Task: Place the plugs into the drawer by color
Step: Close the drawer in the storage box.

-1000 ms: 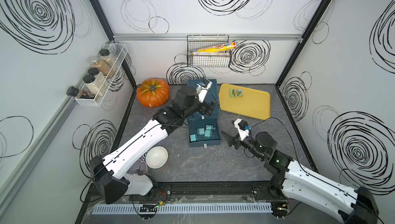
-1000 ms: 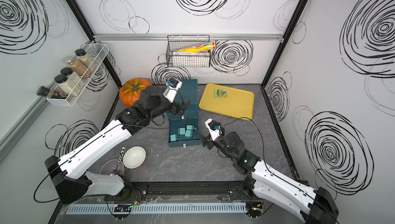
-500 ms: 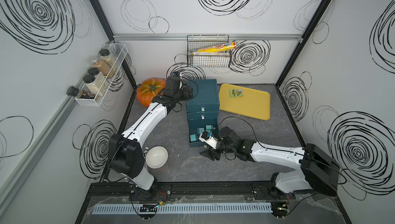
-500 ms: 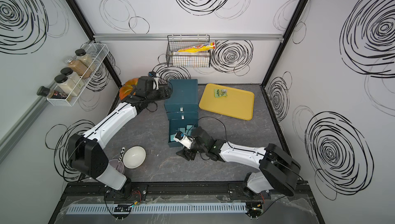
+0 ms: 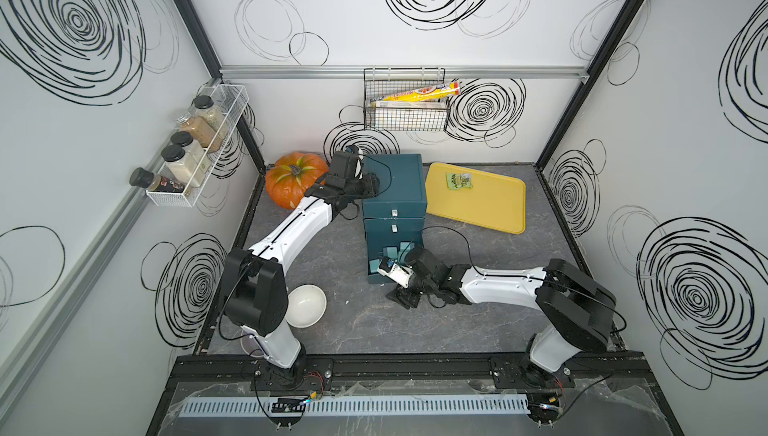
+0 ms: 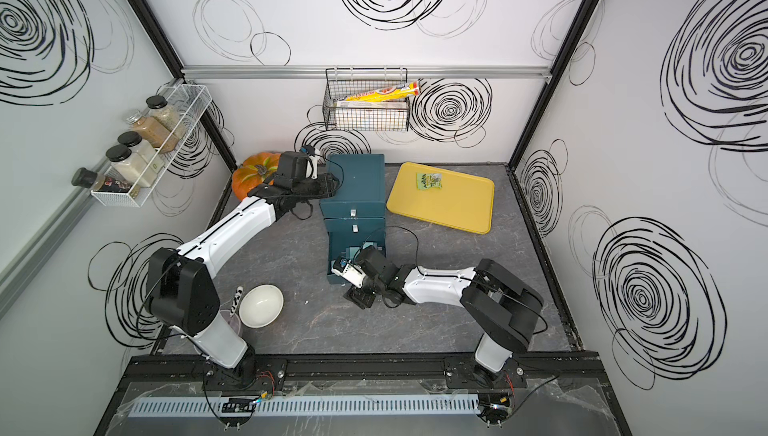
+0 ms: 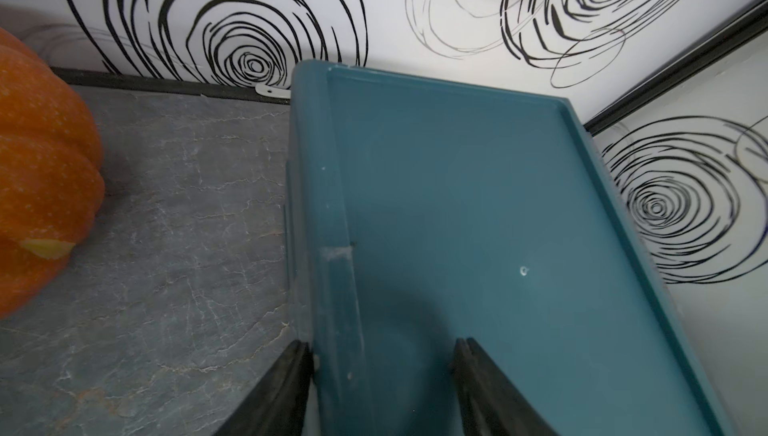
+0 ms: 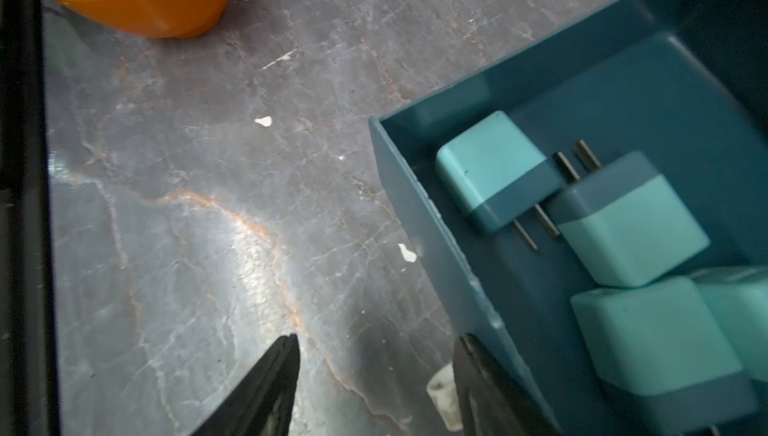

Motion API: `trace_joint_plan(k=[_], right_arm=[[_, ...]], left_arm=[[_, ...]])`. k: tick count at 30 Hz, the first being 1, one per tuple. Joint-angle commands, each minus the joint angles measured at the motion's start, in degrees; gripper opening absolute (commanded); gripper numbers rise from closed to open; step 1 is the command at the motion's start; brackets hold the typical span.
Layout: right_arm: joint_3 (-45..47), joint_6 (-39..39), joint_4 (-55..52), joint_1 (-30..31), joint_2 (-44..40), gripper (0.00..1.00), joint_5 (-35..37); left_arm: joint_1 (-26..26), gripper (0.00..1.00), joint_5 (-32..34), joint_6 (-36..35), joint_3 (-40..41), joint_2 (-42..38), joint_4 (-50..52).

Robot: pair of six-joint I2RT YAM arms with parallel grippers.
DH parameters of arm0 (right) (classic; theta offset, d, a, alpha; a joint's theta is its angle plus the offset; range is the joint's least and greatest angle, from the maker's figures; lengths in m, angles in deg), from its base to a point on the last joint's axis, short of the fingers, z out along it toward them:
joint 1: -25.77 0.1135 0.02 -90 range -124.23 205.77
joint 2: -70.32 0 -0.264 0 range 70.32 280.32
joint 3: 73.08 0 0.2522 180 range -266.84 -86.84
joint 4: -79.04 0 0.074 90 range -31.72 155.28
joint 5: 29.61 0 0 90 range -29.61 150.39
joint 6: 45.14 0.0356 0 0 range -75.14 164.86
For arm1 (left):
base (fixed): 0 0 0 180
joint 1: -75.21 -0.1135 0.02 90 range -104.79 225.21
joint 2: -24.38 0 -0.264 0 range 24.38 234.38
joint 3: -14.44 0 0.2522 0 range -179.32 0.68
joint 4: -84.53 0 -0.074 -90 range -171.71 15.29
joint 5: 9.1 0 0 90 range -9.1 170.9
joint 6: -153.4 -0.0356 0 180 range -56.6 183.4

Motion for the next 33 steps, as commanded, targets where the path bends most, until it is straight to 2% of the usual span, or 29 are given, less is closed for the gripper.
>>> trace_joint_plan(k=[1,3,11,17,22,29,33], right_arm=[[-2.21,-1.38,2.99,-0.23,1.11,0.65,11.35],[-3.82,-2.16,3.52,-0.25,2.98,0.65,14.35],[-10.93,-5.77,4.25,-0.28,10.64,0.66,26.34],[-12.63,-10.23,9.44,-1.36,14.56,0.67,35.36],[-16.23,-10.97,9.04,-1.58,17.82,0.69,35.33],[-16.52,-12.02,13.0,-2.21,18.08,0.72,39.69],[-21.23,-12.51,8.57,-2.54,20.63,0.72,39.84]], left_arm=[[1.29,0.5,0.04,-0.13,1.46,0.72,0.38],[1.75,0.42,0.88,0.23,3.24,-0.35,0.01],[2.08,0.39,3.97,2.28,11.88,-4.89,-3.51],[2.53,0.38,3.07,2.26,12.84,-4.61,-3.73],[2.77,0.43,3.45,2.14,13.11,-5.38,-3.82],[3.21,0.44,2.92,2.32,14.56,-6.92,-4.35],[3.26,0.45,3.19,2.22,15.15,-7.67,-4.24]])
